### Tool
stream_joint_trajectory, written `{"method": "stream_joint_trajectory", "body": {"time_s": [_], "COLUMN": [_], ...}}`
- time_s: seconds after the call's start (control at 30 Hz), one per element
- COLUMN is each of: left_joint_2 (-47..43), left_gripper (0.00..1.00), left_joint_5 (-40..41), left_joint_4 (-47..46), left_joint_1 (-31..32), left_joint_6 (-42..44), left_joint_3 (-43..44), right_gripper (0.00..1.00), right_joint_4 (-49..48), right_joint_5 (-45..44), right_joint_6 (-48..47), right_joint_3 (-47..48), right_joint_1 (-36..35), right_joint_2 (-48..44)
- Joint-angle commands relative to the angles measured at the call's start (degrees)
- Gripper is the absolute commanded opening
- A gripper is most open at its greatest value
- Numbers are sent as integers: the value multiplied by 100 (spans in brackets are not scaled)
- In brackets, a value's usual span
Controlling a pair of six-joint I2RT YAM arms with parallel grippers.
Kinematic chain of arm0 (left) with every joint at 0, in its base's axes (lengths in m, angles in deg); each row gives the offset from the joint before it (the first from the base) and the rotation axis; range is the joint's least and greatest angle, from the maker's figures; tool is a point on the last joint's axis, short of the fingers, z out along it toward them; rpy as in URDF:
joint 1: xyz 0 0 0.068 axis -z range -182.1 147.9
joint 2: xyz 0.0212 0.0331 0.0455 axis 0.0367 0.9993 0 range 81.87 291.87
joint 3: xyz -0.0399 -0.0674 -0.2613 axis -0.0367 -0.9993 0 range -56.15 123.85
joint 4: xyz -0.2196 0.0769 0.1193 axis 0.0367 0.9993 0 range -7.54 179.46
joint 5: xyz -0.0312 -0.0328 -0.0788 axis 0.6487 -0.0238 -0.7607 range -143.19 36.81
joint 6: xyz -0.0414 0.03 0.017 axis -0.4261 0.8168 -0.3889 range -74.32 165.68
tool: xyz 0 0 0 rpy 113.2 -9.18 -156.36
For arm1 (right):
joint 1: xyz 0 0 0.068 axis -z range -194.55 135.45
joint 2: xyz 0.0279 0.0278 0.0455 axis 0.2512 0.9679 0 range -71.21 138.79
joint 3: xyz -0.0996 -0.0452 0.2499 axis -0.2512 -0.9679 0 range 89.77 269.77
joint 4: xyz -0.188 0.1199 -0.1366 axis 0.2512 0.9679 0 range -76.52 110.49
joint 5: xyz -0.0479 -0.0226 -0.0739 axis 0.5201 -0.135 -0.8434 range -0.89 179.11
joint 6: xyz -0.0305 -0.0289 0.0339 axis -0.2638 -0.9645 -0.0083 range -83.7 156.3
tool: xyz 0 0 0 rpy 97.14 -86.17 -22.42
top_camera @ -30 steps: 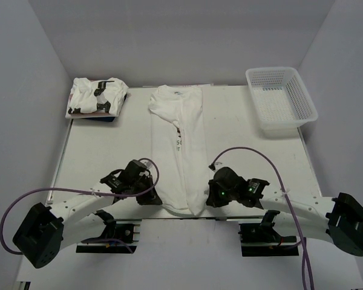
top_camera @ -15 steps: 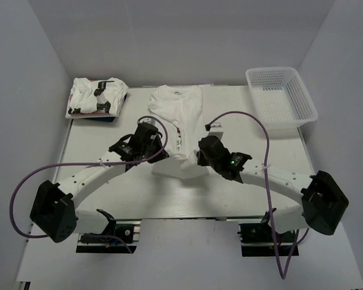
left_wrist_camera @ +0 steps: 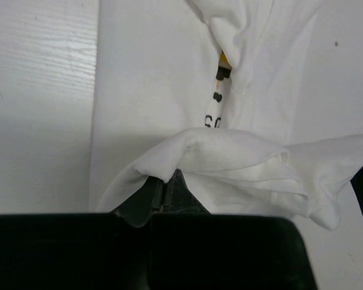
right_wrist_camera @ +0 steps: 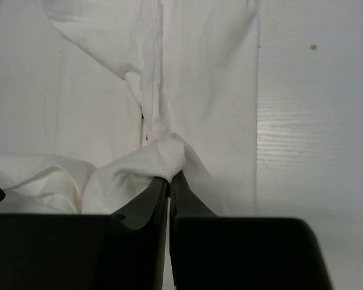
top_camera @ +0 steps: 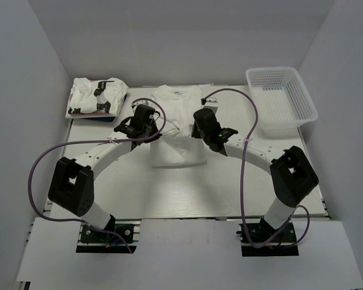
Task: Fold and stack the t-shirts
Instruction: Fold the folded rectangular tshirt in 1/3 of the way
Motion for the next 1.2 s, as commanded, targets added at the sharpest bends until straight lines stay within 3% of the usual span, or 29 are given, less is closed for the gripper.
{"method": "stream_joint_trajectory", "body": {"time_s": [0.0,0.37,0.57,0.83,0.93,0.97,1.0,1.07,1.17], "left_joint_2": [173,1421,1677,2371,2504,2556,2557,2557,2250], "left_gripper": [0,0,0,0,41,78,99,100,100], "left_joint_5": [29,-693,-816,-1343,-1343,-1291,-1290,-1290,-1290], "left_joint_4": [-561,-562,-501,7,62,62,131,342,343], "left_joint_1": [-151,-590,-757,-925,-1030,-1030,-1082,-1136,-1188], "left_joint_6": [488,832,1016,1262,1105,1104,1104,1051,1051], "left_joint_3": [392,1306,1553,2281,2423,2580,2668,2922,2881], "right_gripper": [0,0,0,0,25,46,51,67,76], "right_joint_4": [-456,-78,397,827,994,1134,1231,1355,1189], "right_joint_5": [18,202,229,325,291,308,291,221,333], "right_joint_6": [-255,-185,78,238,237,255,298,325,308], "right_joint_3": [498,1229,1493,2035,2404,2502,2582,2653,2267], "right_joint_1": [156,587,701,807,868,912,912,929,912], "right_joint_2": [333,1099,1415,1793,2057,2110,2136,2084,1724]}}
